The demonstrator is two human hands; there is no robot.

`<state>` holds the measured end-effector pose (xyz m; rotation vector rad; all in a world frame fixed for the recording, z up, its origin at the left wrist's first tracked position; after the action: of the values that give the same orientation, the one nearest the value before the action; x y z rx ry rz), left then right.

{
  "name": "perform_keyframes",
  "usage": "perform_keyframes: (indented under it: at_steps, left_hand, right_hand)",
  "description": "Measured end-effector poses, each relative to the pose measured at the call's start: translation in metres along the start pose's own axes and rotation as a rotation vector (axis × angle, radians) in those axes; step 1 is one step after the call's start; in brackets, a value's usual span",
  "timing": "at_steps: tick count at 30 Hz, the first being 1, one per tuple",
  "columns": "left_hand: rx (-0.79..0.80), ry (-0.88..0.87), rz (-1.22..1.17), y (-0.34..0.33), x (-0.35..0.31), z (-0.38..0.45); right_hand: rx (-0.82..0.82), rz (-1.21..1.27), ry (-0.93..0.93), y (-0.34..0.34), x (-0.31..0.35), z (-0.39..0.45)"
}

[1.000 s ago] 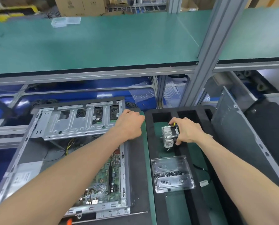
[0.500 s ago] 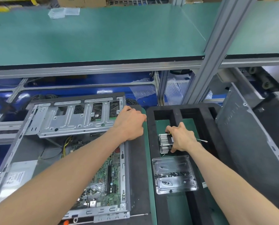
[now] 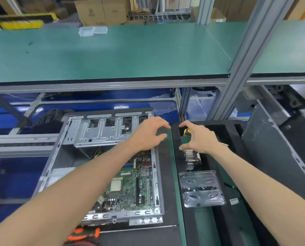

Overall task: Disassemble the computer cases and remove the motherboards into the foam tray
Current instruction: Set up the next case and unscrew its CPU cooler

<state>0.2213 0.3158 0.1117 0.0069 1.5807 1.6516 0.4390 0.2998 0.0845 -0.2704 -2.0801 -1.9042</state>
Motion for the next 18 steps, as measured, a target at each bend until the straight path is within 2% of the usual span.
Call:
perform_keyframes:
  at_steps: [3,5,8,13,18]
  left_hand:
    - [-0.151,0.017,-0.027,0.041,0.015,-0.030]
    - [-0.154,0.076,-0.039,0.064,0.031,-0.054]
    - [0.032,0.163,0.028,0.080,0.053,-0.092]
    - [0.427,0.256,0.186,0.070,0.076,-0.137]
    - [0.579,0.281,0.408,0.043,0.095,-0.158]
  right_hand:
    - [-0.113,0.019,0.121,0.014,0.055,-0.005]
    - [-0.174,0.013,0.204,0.016,0.093,-0.011]
    - [-0.161,-0.069,0.363,0.008,0.144,-0.027]
    - [0.000,-0.336,0.688,-0.034,0.205,-0.051]
    - [0.170,-0.657,0.703,-0.073,0.232,-0.064]
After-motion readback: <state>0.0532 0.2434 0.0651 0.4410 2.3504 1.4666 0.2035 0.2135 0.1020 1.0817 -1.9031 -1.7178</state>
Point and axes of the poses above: each hand's wrist, its own z-axis towards the middle knuckle, its own y-axis out of the back of the hand, x = y × z, the point moved 2 cm from there along z, towards the middle knuckle, and after that the axes turned 4 degrees about -x, right-handed, at the moved point
